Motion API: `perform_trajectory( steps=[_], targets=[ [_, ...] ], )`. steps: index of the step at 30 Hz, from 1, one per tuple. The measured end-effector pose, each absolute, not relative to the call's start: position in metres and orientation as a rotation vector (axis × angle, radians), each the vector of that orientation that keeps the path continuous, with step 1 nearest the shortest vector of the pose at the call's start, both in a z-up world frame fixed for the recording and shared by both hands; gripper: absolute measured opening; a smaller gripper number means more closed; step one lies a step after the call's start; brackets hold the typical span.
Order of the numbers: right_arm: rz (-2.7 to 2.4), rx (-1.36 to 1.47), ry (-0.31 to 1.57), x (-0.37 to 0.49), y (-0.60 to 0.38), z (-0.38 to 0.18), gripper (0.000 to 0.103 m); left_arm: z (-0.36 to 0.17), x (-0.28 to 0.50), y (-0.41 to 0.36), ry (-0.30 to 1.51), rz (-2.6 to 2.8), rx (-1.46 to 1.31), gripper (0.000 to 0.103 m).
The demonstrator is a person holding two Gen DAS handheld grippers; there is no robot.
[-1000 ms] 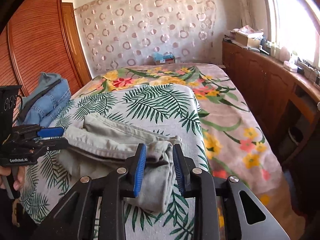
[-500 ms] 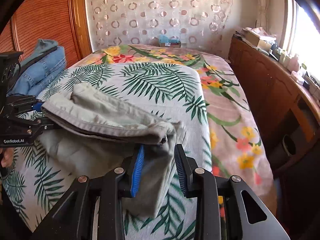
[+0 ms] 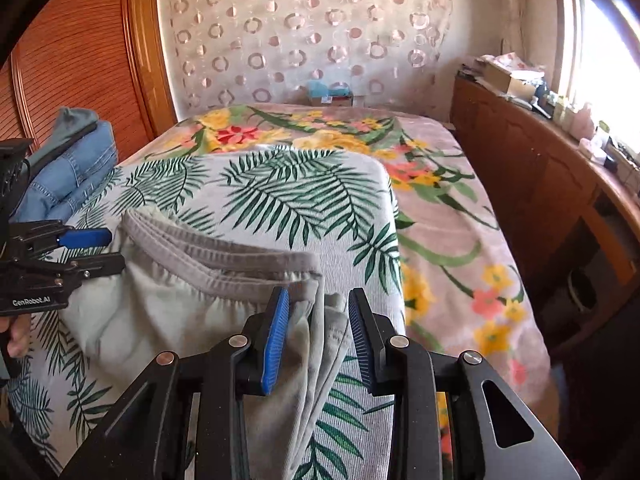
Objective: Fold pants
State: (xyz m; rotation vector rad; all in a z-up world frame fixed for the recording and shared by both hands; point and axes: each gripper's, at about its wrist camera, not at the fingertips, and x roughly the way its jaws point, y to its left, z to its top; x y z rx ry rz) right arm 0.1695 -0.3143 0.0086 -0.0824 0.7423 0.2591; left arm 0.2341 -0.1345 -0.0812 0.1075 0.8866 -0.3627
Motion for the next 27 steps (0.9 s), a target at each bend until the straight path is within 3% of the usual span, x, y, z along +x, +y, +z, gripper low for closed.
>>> perform_trajectory(
  steps=[4, 6, 13, 20, 25, 27],
  targets=[
    [0.285, -0.083, 0.765, 0.178, -0.323, 0.007, 0.031, -0.081, 0.226, -0.133, 0.882, -0.38, 0.102, 0.051],
    [0.326, -0.081, 0.763, 0.18, -0.322, 0.01, 0.006, -0.081, 0.223, -0.132, 0.881, -0.382, 0.105, 0.051],
    [0.298, -0.1, 0.659, 0.192, -0.322, 0.023, 0.004, -0.081, 0.217, -0.129, 0.874, -0.387, 0.1, 0.051],
    [0.223, -0.113, 0.797, 0.213, -0.322, 0.0, 0.004, -0.083, 0.211, -0.126, 0.879, -0.396, 0.096, 0.051],
    [0.222, -0.085, 0.791, 0.196, -0.329, 0.011, 0.019, -0.081, 0.197, -0.12, 0.883, -0.417, 0.085, 0.051],
    [0.232, -0.074, 0.767, 0.178, -0.331, 0.018, 0.032, -0.08, 0.189, -0.117, 0.881, -0.424, 0.079, 0.051]
  ],
)
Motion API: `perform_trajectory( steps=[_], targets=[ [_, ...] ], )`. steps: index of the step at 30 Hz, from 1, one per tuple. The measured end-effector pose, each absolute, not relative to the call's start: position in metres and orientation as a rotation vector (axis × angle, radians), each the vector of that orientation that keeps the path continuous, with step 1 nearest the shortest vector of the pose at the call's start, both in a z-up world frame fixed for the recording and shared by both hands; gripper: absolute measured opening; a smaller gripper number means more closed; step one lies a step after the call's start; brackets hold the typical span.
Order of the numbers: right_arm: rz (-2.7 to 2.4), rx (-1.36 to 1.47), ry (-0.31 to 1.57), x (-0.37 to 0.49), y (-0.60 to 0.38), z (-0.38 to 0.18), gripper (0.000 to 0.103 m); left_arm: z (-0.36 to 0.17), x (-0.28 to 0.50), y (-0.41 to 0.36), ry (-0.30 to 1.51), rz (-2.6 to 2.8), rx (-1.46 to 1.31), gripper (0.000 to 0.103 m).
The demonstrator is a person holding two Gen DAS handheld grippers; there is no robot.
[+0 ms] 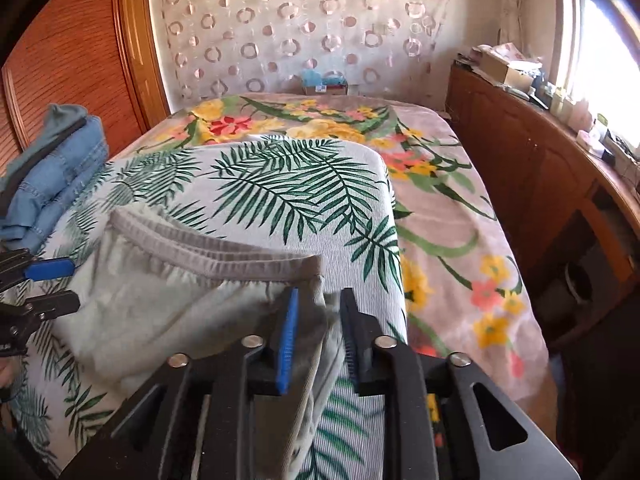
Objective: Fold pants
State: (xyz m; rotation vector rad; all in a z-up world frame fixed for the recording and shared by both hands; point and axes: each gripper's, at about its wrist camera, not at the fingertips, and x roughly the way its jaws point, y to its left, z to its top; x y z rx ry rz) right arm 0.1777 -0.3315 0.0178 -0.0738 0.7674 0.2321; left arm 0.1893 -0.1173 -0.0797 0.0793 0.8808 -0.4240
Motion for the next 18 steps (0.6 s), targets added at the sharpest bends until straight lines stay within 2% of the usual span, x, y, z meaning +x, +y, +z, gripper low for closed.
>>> perform_trajectory(
  steps=[2, 11, 14, 18],
  targets=[
    [0.236, -0.057, 0.759, 0.158, -0.337, 0.021, 0.035, -0.078, 0.179, -0.116, 0.876, -0.437, 0.087, 0.051],
    [0.298, -0.02, 0.792, 0.098, -0.353, 0.005, 0.036, -0.085, 0.151, -0.125, 0.87, -0.502, 0.148, 0.051],
    [0.307, 0.0, 0.798, 0.094, -0.36, 0.005, 0.036, -0.089, 0.155, -0.127, 0.882, -0.501, 0.157, 0.04],
    [0.332, 0.038, 0.804, 0.093, -0.365, 0.007, 0.036, -0.091, 0.161, -0.128, 0.886, -0.506, 0.154, 0.036]
  ],
)
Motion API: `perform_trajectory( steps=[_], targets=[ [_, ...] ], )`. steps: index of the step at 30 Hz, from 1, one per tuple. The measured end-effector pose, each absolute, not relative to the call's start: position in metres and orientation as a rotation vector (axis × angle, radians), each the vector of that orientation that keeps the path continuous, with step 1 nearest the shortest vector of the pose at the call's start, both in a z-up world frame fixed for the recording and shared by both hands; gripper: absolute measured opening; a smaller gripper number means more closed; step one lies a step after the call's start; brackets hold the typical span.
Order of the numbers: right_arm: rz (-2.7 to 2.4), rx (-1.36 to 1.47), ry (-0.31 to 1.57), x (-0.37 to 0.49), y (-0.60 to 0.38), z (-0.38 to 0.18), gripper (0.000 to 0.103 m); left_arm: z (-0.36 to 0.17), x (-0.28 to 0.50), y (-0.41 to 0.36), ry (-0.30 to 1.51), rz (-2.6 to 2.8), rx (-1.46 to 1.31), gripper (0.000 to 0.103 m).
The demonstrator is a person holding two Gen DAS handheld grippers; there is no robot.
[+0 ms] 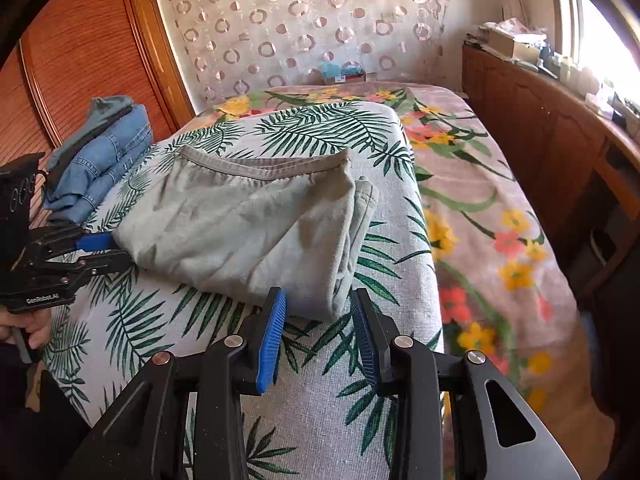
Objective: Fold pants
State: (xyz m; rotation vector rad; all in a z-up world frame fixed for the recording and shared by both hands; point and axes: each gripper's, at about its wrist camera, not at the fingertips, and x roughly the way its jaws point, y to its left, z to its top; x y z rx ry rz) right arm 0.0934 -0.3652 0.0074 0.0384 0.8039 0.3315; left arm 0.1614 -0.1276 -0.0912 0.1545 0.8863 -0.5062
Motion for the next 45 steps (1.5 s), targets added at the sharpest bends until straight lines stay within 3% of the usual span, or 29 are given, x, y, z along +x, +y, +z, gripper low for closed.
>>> perform_trajectory(
  steps=[2, 5, 6, 9, 35, 40, 42, 44, 45],
  targets=[
    [0.345, 0.044, 0.802, 0.093, -0.366, 0.008, 0.035, -0.092, 0.162, -0.128, 0.883, -0.505, 0.158, 0.033],
    [0.35, 0.035, 0.798, 0.091, -0.366, 0.006, 0.014, -0.09, 0.164, -0.128, 0.873, -0.517, 0.149, 0.02],
    [0.35, 0.035, 0.793, 0.091, -0.365, 0.006, 0.013, -0.09, 0.165, -0.128, 0.871, -0.517, 0.145, 0.014],
    [0.328, 0.055, 0.77, 0.09, -0.371, 0.008, 0.007, -0.09, 0.164, -0.125, 0.865, -0.506, 0.142, 0.009],
    [0.388, -0.006, 0.792, 0.032, -0.353, 0.008, 0.006, -0.081, 0.093, -0.097, 0.854, -0.512, 0.109, 0.007],
    [0.387, -0.003, 0.801, 0.033, -0.356, 0.013, 0.006, -0.077, 0.09, -0.1, 0.837, -0.487, 0.143, 0.018],
    [0.378, -0.011, 0.792, 0.031, -0.355, 0.018, 0.006, -0.075, 0.09, -0.097, 0.832, -0.481, 0.137, 0.029],
    [0.366, -0.02, 0.774, 0.025, -0.354, 0.021, 0.006, -0.072, 0.091, -0.095, 0.822, -0.469, 0.136, 0.031],
    [0.364, -0.022, 0.765, 0.023, -0.353, 0.024, 0.006, -0.071, 0.092, -0.094, 0.821, -0.462, 0.138, 0.041]
  ],
)
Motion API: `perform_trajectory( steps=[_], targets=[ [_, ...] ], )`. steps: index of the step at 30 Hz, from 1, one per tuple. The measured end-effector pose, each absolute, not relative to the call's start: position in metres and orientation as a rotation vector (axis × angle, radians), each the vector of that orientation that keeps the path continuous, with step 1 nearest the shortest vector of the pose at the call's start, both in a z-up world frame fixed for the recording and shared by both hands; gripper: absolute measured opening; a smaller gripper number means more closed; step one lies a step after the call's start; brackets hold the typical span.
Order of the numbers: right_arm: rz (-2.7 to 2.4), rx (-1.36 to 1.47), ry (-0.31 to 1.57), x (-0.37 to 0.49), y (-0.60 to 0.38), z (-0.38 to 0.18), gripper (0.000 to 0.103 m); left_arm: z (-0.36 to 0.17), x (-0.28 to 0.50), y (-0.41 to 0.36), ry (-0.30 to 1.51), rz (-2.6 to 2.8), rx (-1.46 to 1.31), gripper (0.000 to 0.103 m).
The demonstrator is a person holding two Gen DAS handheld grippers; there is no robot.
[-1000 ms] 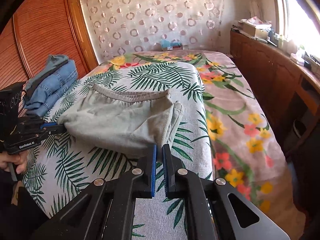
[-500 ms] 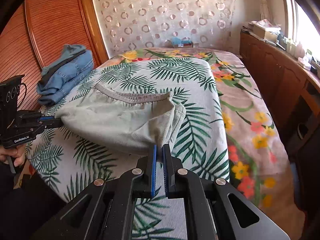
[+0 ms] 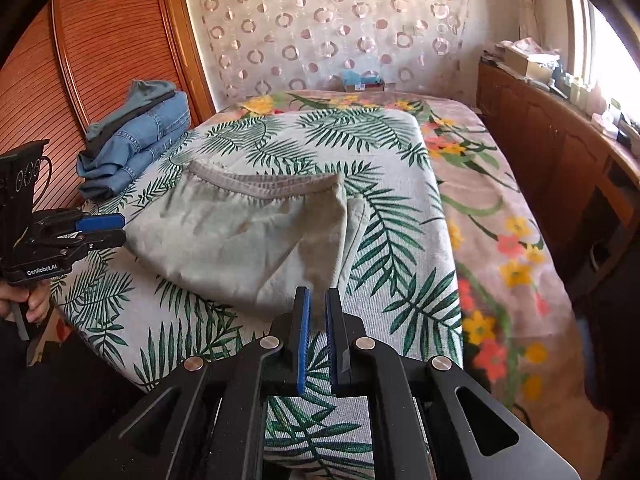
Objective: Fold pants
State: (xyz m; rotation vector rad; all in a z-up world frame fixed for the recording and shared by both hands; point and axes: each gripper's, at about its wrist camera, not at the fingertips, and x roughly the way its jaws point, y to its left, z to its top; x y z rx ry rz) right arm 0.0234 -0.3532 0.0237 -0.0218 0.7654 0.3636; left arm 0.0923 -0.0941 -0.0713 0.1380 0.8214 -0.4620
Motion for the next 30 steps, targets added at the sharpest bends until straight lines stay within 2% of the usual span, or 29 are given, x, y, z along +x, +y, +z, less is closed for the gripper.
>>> perform_trajectory(
  steps=[5, 6, 7, 9, 17, 22, 25, 26, 27, 30],
  targets=[
    [0.347, -0.032, 0.728, 0.02, -0.351, 0.03, 0.013, -0.065, 0.102, -0.092, 0.802, -0.462, 0.116, 0.075],
    [0.348, -0.03, 0.726, 0.023, -0.349, 0.03, 0.014, -0.063, 0.104, -0.093, 0.797, -0.463, 0.112, 0.077],
    [0.348, -0.03, 0.726, 0.025, -0.348, 0.03, 0.016, -0.062, 0.109, -0.093, 0.797, -0.465, 0.107, 0.077],
    [0.337, -0.04, 0.72, 0.031, -0.343, 0.028, 0.028, -0.062, 0.117, -0.096, 0.802, -0.464, 0.11, 0.077],
    [0.342, -0.019, 0.72, 0.076, -0.333, 0.019, 0.028, -0.064, 0.152, -0.108, 0.782, -0.46, 0.12, 0.077],
    [0.333, -0.025, 0.744, 0.107, -0.328, 0.012, 0.028, -0.074, 0.178, -0.119, 0.82, -0.484, 0.116, 0.063],
    [0.327, -0.032, 0.785, 0.124, -0.323, 0.006, 0.027, -0.08, 0.187, -0.122, 0.838, -0.474, 0.125, 0.049],
    [0.334, -0.038, 0.789, 0.128, -0.321, 0.006, 0.011, -0.081, 0.187, -0.121, 0.839, -0.473, 0.121, 0.037],
    [0.348, -0.042, 0.787, 0.129, -0.319, 0.006, 0.006, -0.081, 0.188, -0.12, 0.84, -0.474, 0.115, 0.03],
    [0.344, -0.043, 0.726, 0.131, -0.317, 0.014, 0.006, -0.077, 0.189, -0.116, 0.808, -0.464, 0.088, 0.026]
  ],
)
